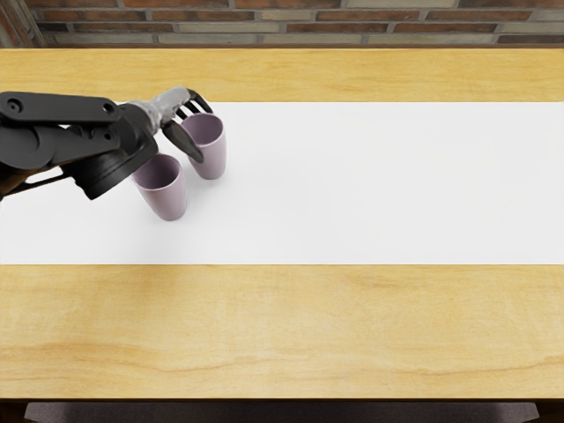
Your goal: Pick up cup and place in cup with left hand
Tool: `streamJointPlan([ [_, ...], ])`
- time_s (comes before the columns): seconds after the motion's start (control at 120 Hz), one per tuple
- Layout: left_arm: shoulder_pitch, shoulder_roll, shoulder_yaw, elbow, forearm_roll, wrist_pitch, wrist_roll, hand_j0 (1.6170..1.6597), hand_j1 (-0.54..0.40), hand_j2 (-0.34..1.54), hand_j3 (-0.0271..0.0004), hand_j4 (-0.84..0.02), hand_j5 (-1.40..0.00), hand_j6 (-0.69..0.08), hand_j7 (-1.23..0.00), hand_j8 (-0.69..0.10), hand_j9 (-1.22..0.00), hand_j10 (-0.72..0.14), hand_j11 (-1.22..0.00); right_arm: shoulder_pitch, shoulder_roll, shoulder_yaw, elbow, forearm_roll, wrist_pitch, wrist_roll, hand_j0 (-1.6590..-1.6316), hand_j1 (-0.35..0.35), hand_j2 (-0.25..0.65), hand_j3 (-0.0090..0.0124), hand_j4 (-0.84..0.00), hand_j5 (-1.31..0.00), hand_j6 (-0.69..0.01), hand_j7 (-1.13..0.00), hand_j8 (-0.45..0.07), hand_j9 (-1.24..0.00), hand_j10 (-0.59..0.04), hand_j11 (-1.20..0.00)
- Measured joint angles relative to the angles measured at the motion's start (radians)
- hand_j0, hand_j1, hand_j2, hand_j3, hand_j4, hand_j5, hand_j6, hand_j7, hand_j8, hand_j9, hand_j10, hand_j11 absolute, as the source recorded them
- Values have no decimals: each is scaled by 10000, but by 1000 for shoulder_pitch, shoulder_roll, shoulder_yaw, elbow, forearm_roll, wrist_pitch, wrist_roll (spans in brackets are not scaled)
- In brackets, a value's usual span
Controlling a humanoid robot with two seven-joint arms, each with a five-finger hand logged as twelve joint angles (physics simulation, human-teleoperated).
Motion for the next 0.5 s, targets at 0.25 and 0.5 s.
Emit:
streamJointPlan([
  [0.25,-35,94,-30,-88,-1,-3,0,16542,-1566,1604,0,-3099,-7429,-2473,-7228,-3251,-7243,-5215,-7256,0,0,0,0,0,0,0,-16581,-3309,-32,0,-149,-195,-147,-195,-148,-195,-148,-195],
  [0.5,-99,191,-51,-209,-2,-4,2,16544,-1733,1795,0,-2849,-7423,-2325,-7211,-3185,-7259,-5237,-7266,0,0,0,0,0,0,0,-16581,-3309,-31,0,-149,-195,-147,-195,-148,-195,-148,-195],
])
